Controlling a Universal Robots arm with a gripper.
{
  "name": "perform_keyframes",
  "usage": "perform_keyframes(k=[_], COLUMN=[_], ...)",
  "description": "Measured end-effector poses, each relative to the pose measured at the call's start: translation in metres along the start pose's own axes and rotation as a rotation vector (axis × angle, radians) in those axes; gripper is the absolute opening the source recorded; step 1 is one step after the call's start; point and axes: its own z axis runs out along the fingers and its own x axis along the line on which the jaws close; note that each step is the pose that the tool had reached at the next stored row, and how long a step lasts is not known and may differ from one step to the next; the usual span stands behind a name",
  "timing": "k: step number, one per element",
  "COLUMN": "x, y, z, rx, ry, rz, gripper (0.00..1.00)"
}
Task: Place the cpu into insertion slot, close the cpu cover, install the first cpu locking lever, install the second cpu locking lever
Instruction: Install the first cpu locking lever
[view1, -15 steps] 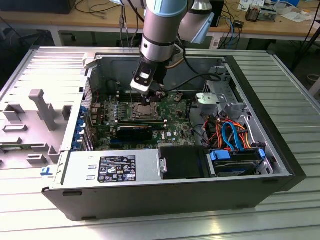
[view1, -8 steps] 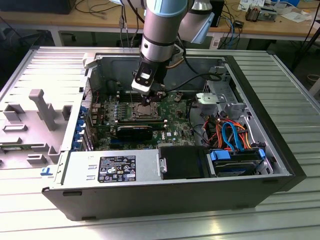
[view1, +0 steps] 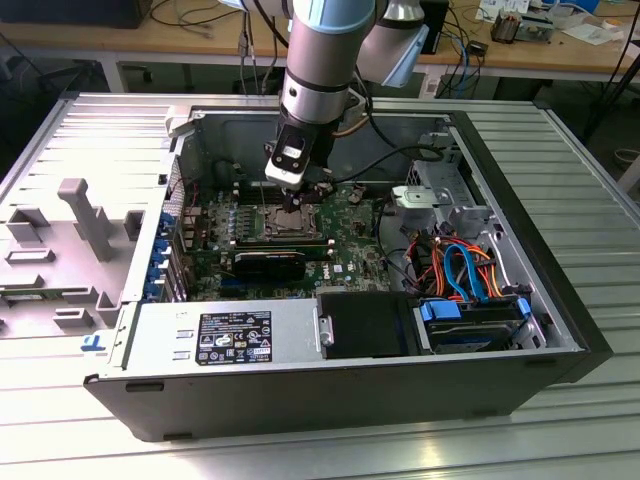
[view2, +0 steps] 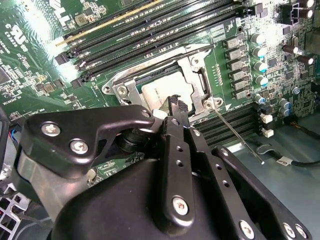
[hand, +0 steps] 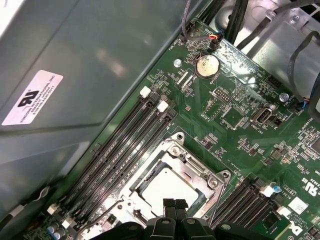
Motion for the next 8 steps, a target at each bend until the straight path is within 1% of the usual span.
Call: perform_keyframes(k=[8], x=[0.0000], y=[0.0000], z=[0.0000], rx=[0.0029], ry=[-0.0018], rz=[-0.026], gripper=[0.11])
